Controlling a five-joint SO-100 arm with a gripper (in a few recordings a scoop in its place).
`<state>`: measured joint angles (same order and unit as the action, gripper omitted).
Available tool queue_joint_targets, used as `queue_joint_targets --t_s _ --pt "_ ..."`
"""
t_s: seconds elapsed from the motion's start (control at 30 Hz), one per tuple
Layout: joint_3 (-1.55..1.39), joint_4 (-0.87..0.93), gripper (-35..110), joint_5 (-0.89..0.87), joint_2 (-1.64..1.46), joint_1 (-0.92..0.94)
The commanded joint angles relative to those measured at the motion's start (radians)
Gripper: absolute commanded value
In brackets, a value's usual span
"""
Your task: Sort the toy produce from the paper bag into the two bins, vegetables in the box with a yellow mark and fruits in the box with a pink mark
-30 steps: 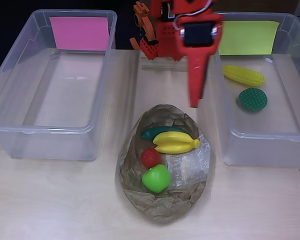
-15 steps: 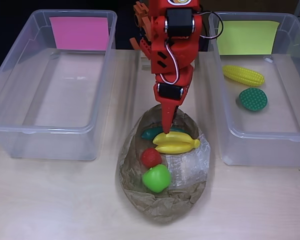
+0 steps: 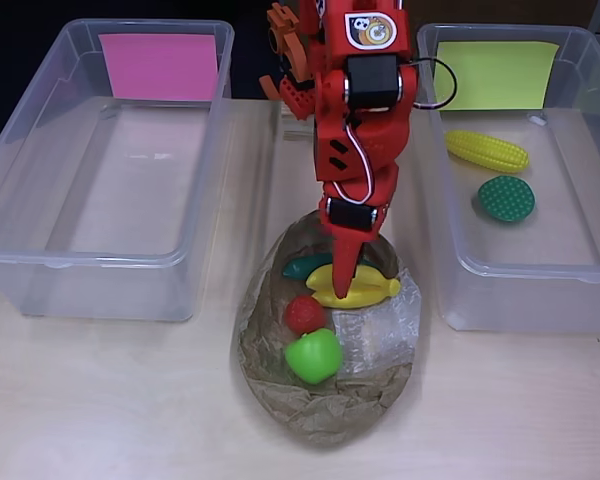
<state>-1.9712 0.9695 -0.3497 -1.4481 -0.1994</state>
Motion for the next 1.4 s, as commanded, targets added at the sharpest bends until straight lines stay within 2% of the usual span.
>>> queue_joint_targets --t_s 0.0,0.4,0.77,0.97,1.13,1.37 --pt "0.064 0.009 24 -0.048 0.071 -0.031" --pt "0.098 -0.026 22 -0.046 0.176 -0.005" --pt "0.423 0.089 6 0.098 0.333 0.057" --pt "0.466 0.118 0 0.107 0.347 0.075" --pt "0.548 0.238 0 0.126 0.261 0.072" --pt "0.842 0.531 1 0.115 0.137 0.031"
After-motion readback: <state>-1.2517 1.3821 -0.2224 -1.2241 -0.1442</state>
